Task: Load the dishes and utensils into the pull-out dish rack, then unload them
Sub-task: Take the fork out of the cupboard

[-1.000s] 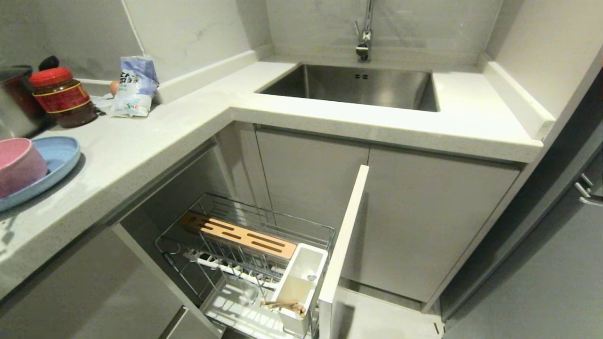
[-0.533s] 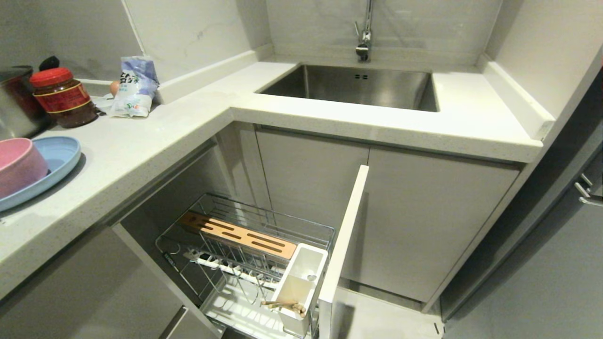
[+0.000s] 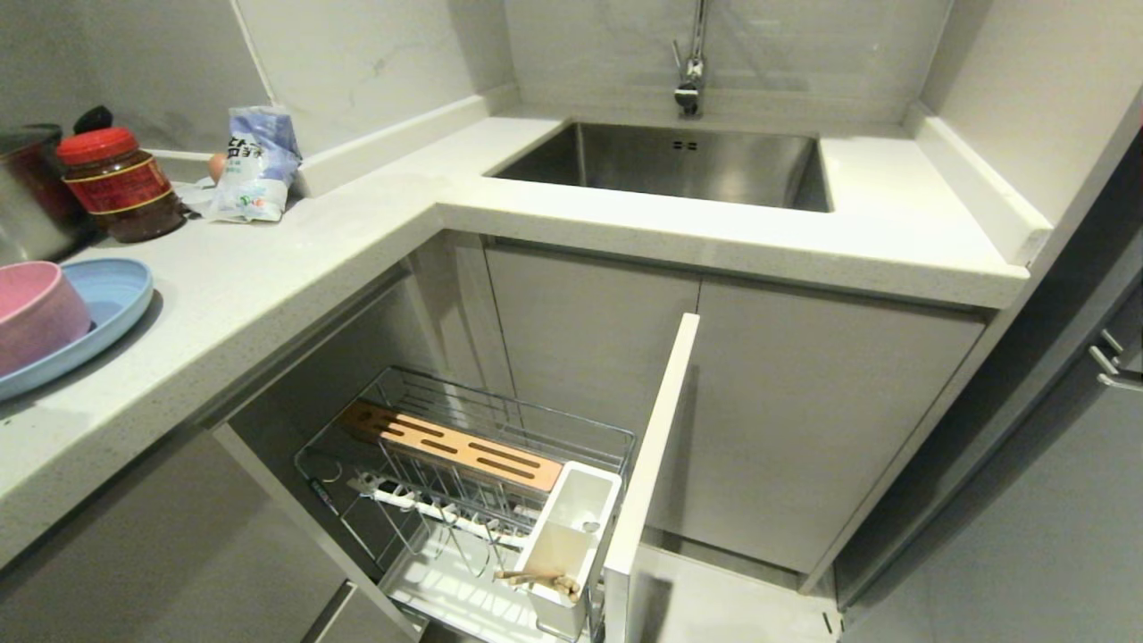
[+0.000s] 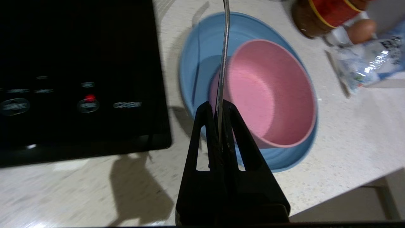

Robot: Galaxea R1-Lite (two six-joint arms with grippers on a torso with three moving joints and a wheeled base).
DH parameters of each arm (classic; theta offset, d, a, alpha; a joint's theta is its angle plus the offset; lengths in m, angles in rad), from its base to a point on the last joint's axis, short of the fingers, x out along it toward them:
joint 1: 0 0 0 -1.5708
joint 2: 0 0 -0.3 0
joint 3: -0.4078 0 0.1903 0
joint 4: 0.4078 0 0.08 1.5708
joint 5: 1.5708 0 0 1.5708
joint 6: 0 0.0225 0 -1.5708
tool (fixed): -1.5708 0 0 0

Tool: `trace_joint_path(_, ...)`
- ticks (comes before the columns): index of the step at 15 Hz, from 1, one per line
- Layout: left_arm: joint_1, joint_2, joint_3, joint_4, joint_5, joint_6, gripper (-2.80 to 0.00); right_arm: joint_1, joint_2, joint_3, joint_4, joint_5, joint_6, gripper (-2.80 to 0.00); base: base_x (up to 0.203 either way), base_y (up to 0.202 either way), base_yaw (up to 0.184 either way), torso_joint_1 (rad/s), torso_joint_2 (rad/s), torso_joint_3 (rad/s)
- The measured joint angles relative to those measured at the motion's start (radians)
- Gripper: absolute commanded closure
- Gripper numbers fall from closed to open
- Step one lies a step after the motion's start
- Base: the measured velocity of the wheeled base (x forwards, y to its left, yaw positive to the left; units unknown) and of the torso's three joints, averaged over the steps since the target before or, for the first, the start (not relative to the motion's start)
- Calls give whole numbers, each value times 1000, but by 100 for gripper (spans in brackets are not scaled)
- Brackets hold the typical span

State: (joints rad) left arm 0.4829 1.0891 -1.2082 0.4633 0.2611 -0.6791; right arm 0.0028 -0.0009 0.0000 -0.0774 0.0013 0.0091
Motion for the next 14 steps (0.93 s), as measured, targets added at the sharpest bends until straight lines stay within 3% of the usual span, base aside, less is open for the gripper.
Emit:
trace_joint_path(4, 8, 7, 76, -98, -86, 8, 0, 0, 0, 0, 0, 0, 0, 0, 0, 0, 0, 0, 0, 0)
trace_joint_path(10, 48, 36, 134, -152, -105, 21, 0, 0, 0, 0, 0, 0, 0, 0, 0, 0, 0, 0, 0, 0)
trace_joint_path(14, 50, 42, 165, -156, -173, 21, 0, 0, 0, 0, 0, 0, 0, 0, 0, 0, 0, 0, 0, 0)
